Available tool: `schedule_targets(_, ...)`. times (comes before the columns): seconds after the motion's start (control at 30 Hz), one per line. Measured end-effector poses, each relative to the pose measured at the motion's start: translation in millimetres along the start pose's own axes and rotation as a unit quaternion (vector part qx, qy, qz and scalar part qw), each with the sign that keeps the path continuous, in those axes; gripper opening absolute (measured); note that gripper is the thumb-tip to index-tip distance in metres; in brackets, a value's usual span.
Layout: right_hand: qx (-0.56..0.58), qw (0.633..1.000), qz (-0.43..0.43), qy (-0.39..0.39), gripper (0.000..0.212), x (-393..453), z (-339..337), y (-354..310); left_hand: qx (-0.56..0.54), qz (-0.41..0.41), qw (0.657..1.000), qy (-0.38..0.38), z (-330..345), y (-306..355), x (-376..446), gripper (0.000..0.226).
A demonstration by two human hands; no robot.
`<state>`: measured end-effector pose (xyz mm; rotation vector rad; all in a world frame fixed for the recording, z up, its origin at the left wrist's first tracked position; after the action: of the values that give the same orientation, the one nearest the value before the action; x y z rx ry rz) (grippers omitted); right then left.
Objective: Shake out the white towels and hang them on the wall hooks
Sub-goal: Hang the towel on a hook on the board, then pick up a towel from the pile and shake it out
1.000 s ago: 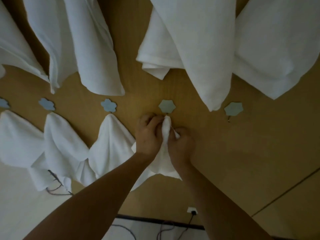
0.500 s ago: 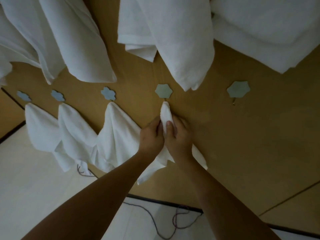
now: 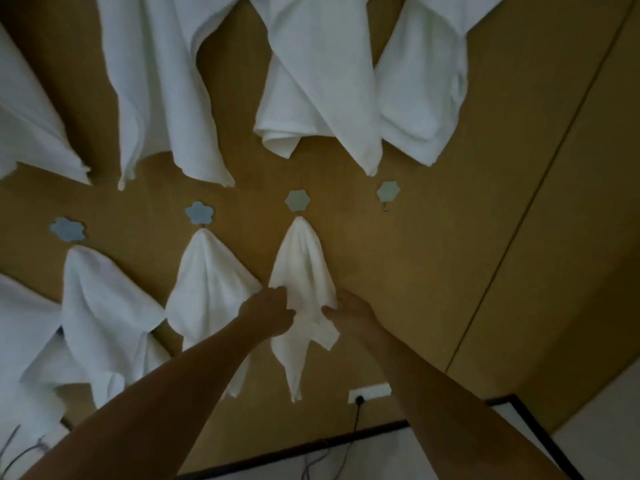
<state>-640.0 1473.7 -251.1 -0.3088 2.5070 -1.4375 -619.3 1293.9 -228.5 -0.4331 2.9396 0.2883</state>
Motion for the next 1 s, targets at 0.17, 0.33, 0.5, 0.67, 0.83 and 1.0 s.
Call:
schedule_targets(0.17, -0.057, 0.994, 0.0, 0.088, 0.062, -83.1, -25.4, -8.2, -0.056, 0.197, 0.965, 0.161, -46.9, 49.4, -65.9, 0.04)
schedule_targets(0.33, -0.126, 0.979, 0.044, 0.154, 0.068, -180.1, -58.6, -0.9, -0.131, 0.335, 0.927, 0.107, -37.3, 122.6, -157.3, 0.044)
schedule_targets(0.5, -0.168, 0.948, 0.105, 0.248, 0.07, -312.4, -117.6, 28.1, -0.102, 0.446, 0.889, 0.031, -3.6, 210.8, -263.7, 0.05)
schedule_targets(0.67, -0.173, 0.907, 0.188, 0.335, 0.063, -496.6, -167.9, 76.4, -0.086, 0.555, 0.827, -0.017, 40.8, 305.9, -424.5, 0.044)
schedule_targets(0.83, -0.158, 0.846, 0.284, 0.423, 0.067, -733.4, -192.7, 131.9, -0.051, 0.649, 0.757, -0.055, 107.9, 392.9, -635.2, 0.053)
schedule_targets(1.0, -0.119, 0.766, 0.373, 0.511, 0.067, -989.6, -183.9, 177.9, 0.011, 0.746, 0.658, -0.105, 182.1, 433.0, -884.9, 0.056)
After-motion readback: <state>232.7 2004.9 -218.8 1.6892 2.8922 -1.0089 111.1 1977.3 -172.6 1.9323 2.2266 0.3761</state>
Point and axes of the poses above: each hand's wrist, its own x-axis towards the middle knuckle, its own z-axis out of the palm, y = z × x, the point moved 10 cm from there along x, towards the middle knuckle, and after that the axes turned 7 degrees about -z, right-handed, at the moved point
